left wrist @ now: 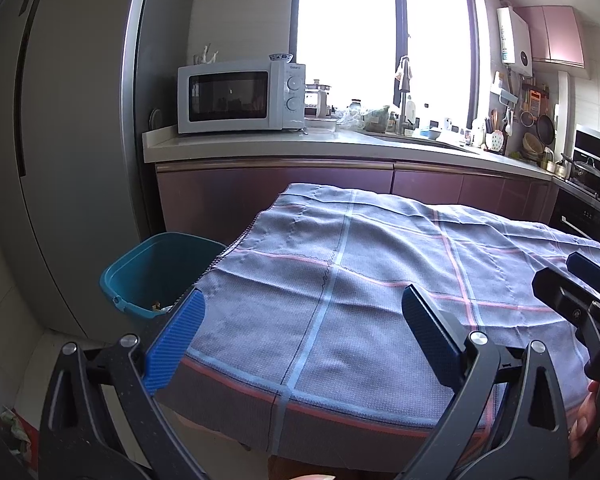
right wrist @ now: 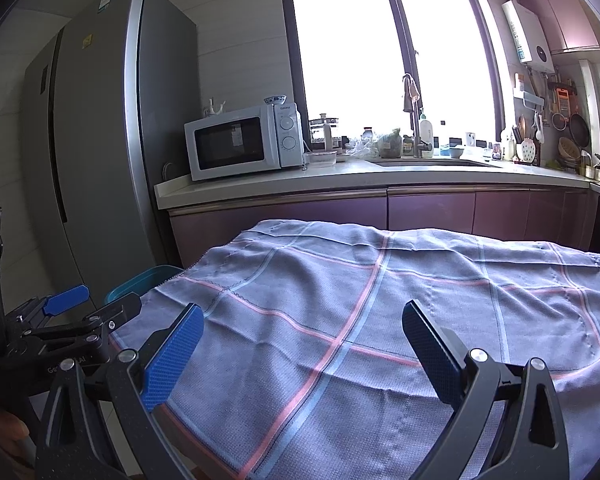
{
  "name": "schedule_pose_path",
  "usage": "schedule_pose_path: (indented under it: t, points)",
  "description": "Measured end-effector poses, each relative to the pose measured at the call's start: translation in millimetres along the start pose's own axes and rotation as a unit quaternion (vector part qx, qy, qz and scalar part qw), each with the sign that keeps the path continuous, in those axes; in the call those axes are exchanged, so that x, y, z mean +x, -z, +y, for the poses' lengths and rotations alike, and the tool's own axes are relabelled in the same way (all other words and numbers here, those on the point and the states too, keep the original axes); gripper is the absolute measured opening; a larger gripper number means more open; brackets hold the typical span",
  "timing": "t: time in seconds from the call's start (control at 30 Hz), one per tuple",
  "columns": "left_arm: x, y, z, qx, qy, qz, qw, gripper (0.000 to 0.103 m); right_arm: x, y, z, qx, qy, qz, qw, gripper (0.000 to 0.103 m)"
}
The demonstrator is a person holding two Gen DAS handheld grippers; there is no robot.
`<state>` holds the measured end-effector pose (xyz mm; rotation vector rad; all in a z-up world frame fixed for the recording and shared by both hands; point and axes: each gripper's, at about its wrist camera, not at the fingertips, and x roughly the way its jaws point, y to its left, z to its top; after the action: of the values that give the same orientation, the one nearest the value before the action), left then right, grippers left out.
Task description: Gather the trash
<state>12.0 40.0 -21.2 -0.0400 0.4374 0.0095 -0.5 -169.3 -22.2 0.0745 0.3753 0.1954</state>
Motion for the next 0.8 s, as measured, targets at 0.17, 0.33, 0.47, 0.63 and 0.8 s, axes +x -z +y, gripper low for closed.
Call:
schedule_pose_path:
  t: [0.17, 0.33, 0.47, 0.63, 0.8]
  points:
    - [1, 0, -1, 0.001, 0.0, -0.001, 1.0, 0.097, -1, -1, -1, -0.001, 0.002, -0.001, 1.0, 0.096]
    - [1, 0, 0, 0.002, 0.001, -0.002, 1.0, 0.097, -2, -1, -1, 0.001, 0.004, -0.002, 1.0, 0.096]
    - [0, 0, -1, 0.004, 0.001, -0.005, 1.0, 0.097, -2, -2, -1, 0.001, 0.004, -0.002, 1.0, 0.096]
    - [0, 0, -4, 0.011, 0.007, -0.01, 0.9999, 0.097, -2, -2, -2, 0.001, 0.006, -0.001, 1.0, 0.096]
    - [9, -2, -7, 0.01, 0.02, 0.009, 0.9997, 0.097, 0, -4, -7, 0.005, 0.012, 0.001, 1.0, 0.096]
